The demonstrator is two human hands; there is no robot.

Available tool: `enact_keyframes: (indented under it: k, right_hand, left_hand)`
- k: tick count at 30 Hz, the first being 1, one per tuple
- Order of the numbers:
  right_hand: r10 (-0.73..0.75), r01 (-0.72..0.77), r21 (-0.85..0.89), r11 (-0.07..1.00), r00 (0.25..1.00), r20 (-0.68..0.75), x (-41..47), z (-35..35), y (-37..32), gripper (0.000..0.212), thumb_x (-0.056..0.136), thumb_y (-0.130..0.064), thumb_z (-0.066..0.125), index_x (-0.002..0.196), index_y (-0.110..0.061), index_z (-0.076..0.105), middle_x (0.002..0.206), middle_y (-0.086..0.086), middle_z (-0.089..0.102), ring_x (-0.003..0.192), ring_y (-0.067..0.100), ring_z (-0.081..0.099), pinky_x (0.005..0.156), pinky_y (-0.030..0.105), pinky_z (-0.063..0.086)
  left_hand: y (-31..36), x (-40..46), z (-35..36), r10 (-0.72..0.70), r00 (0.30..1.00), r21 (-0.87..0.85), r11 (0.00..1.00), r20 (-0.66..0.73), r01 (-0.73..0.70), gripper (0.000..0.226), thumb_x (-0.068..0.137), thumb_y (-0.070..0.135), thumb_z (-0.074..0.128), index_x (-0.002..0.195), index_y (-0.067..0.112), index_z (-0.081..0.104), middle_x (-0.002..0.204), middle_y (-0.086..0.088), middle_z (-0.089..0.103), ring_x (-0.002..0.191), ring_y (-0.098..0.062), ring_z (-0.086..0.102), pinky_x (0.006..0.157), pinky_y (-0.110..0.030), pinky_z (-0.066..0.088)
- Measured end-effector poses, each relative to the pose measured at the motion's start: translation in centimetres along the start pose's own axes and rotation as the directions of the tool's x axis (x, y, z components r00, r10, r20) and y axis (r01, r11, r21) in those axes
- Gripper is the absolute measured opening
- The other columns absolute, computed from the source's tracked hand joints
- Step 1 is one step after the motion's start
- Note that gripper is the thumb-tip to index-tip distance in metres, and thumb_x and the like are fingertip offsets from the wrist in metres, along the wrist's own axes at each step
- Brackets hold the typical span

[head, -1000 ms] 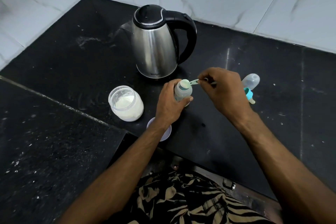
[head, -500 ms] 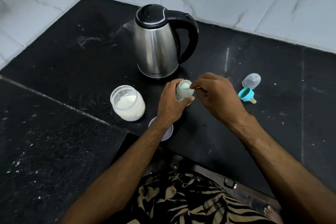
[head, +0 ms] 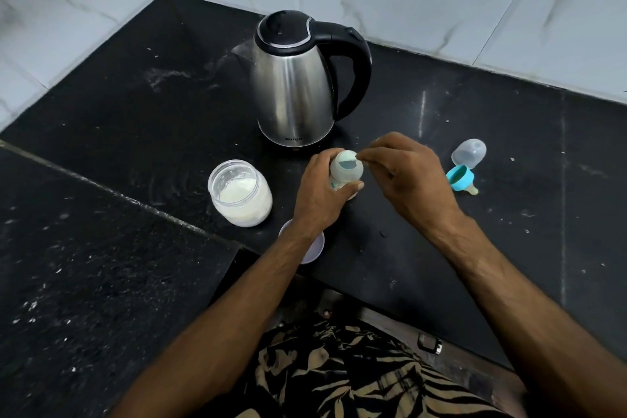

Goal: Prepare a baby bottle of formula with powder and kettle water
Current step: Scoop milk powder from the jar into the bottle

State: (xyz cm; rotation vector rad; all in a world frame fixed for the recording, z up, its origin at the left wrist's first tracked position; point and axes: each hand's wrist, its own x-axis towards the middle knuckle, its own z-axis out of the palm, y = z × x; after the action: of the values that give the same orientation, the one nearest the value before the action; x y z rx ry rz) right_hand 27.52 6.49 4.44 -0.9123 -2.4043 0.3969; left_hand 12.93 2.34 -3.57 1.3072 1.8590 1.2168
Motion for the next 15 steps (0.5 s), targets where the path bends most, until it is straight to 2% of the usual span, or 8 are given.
enact_keyframes:
  k: [3,6,9,12,15]
  right_hand:
    - [0.015,-0.014,-0.032,0.999,0.999,0.038,-0.06,0.16,0.22,0.019,0.086,0.002,0.071,0.104,-0.003,0.077,0.101,0.012,0.071,0.089,0.030,0.068,0.074,0.046,0.058]
    - [0.020,-0.021,-0.041,0.999,1.000,-0.024,-0.36,0.30,0.25,0.017,0.087,-0.004,0.071,0.104,-0.006,0.074,0.098,0.009,0.071,0.089,0.027,0.065,0.070,0.045,0.057]
    - [0.046,-0.047,-0.042,0.998,0.999,-0.011,-0.38,0.50,0.21,0.015,0.089,-0.008,0.071,0.104,-0.008,0.071,0.096,0.007,0.071,0.088,0.025,0.064,0.068,0.047,0.056]
    - [0.041,-0.043,-0.033,0.999,0.998,-0.055,-0.44,0.53,0.36,0.013,0.087,-0.009,0.073,0.101,-0.008,0.073,0.093,0.007,0.072,0.084,0.025,0.064,0.066,0.044,0.056]
    - [0.055,-0.055,-0.015,0.998,0.998,0.003,-0.45,0.67,0.40,0.015,0.089,-0.010,0.072,0.103,-0.008,0.075,0.100,0.007,0.074,0.091,0.026,0.065,0.072,0.046,0.056]
  left_hand:
    - [-0.05,0.01,-0.05,0.002,1.000,-0.002,1.000,0.005,-0.002,0.059,0.075,0.023,0.084,0.126,0.019,0.056,0.124,0.003,0.057,0.111,-0.011,0.056,0.098,-0.034,0.050]
    - [-0.04,-0.06,-0.07,0.015,1.000,-0.004,1.000,0.002,-0.015,0.058,0.075,0.022,0.085,0.125,0.020,0.056,0.122,0.005,0.057,0.111,-0.011,0.056,0.098,-0.032,0.049]
    - [-0.02,0.03,-0.11,0.016,1.000,0.005,1.000,0.006,-0.016,0.057,0.075,0.022,0.085,0.125,0.020,0.056,0.122,0.005,0.057,0.111,-0.009,0.055,0.098,-0.029,0.048]
    - [-0.02,0.09,-0.08,0.014,1.000,0.011,1.000,0.011,-0.014,0.058,0.074,0.022,0.085,0.125,0.020,0.056,0.123,0.007,0.056,0.111,-0.008,0.054,0.098,-0.030,0.048]
    - [-0.05,0.09,-0.11,0.018,1.000,-0.001,1.000,0.007,-0.018,0.058,0.074,0.021,0.085,0.125,0.020,0.057,0.123,0.004,0.058,0.111,-0.010,0.055,0.098,-0.031,0.049]
